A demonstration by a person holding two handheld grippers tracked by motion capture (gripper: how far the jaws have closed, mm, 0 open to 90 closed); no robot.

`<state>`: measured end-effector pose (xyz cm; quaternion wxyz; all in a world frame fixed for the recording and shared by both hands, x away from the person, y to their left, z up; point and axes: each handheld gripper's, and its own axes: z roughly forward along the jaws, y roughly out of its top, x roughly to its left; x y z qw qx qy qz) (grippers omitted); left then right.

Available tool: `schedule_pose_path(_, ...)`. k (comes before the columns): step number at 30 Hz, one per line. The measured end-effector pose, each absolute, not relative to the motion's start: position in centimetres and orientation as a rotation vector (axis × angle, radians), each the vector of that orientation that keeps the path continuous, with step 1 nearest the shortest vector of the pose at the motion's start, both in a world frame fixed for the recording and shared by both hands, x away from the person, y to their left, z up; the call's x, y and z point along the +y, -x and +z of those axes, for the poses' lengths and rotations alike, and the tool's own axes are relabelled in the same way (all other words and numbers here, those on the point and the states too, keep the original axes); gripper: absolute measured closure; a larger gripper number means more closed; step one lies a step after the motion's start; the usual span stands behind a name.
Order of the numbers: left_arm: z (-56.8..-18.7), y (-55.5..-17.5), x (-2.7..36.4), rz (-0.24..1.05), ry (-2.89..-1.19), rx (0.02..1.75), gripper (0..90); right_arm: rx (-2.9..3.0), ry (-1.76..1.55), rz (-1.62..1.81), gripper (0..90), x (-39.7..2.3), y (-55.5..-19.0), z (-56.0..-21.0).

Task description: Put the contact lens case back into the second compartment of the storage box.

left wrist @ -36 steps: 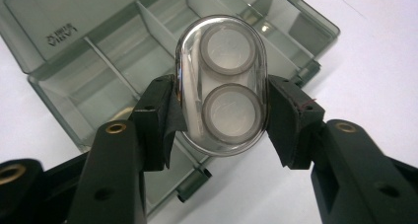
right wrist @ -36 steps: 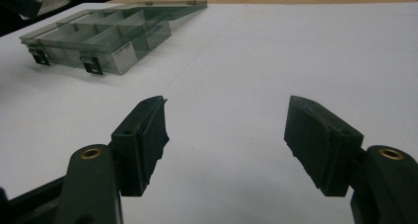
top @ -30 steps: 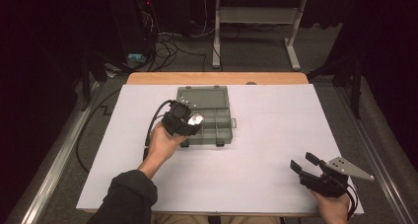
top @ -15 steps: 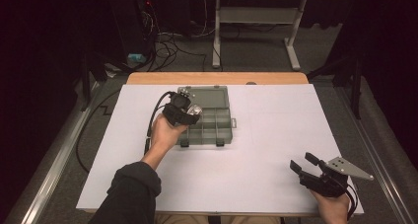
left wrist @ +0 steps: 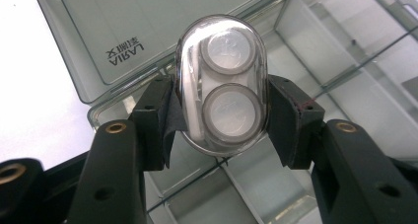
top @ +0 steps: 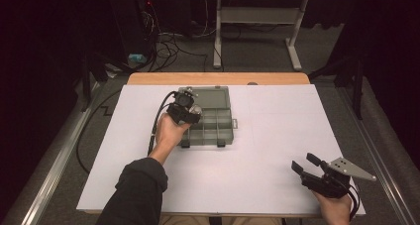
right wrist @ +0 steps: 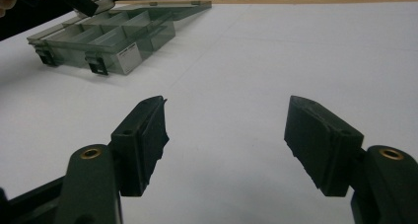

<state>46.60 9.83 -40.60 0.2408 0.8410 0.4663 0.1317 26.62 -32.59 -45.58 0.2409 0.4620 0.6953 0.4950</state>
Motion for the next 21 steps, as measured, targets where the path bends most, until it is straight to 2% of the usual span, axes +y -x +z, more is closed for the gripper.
schedule_pose_path(21, -41.34, -47.05, 9.40, 0.371, -2.307, 1.277, 48.1, 1.900, -1.256, 1.363, 32.2, -32.60, -26.53, -45.48)
